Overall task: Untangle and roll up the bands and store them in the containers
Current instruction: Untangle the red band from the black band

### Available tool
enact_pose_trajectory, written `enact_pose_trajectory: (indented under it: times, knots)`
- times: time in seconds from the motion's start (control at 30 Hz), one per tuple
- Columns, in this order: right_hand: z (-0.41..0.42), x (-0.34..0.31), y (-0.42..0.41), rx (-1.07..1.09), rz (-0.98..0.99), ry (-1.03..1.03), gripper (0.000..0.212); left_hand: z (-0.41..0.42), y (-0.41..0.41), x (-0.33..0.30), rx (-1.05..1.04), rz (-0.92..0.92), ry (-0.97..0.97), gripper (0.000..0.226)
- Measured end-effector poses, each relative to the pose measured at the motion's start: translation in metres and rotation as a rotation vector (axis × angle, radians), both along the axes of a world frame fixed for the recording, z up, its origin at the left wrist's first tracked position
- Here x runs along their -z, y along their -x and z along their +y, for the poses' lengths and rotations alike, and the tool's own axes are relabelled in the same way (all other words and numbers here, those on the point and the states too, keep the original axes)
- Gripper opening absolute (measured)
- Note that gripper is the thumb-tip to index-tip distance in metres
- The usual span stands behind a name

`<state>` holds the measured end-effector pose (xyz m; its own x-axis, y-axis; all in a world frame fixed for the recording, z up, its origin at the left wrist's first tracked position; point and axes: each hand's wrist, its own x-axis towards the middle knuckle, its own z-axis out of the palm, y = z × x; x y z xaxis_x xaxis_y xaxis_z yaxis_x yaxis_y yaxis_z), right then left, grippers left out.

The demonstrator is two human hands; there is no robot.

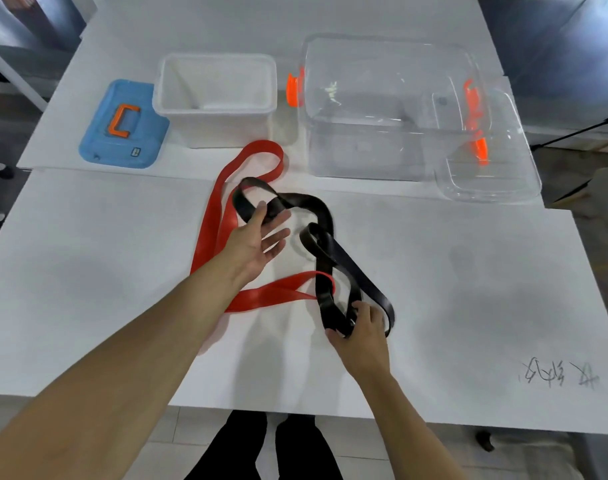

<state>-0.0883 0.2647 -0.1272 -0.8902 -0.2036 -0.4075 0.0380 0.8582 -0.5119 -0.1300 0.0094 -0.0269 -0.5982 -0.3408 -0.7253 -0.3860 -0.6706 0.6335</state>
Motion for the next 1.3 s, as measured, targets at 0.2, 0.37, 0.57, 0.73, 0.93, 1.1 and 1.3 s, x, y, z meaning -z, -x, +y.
enact_pose_trajectory:
  times: [0.2,0.37,0.57,0.73,0.93,1.1,1.3]
  knots:
    - [0.008,0.010,-0.007,-0.270,0.203,-0.322,0.055,0.008,-0.009,0.030,0.364,0.042,0.134,0.058]
    - [0.007,0.006,0.001,-0.312,0.369,-0.154,0.026,0.017,-0.031,0.069,1.007,-0.149,0.866,0.064]
    - [0.001,-0.036,0.016,-0.295,0.250,0.166,0.006,0.029,-0.050,0.103,1.162,-0.264,1.261,0.046]
    - [-0.009,-0.099,0.035,0.035,-0.014,0.431,0.012,0.024,-0.060,0.097,1.060,-0.162,1.195,0.029]
    - [-0.025,-0.174,0.050,-0.103,-0.184,0.508,0.030,0.016,-0.065,0.061,0.965,-0.143,1.330,0.018]
    - [-0.030,-0.241,0.064,-0.300,-0.128,0.518,0.032,0.005,-0.082,0.049,0.866,-0.218,1.343,0.032]
    - [-0.008,-0.285,0.081,-0.064,0.100,0.819,0.017,-0.012,-0.075,0.027,0.746,-0.237,1.403,0.026]
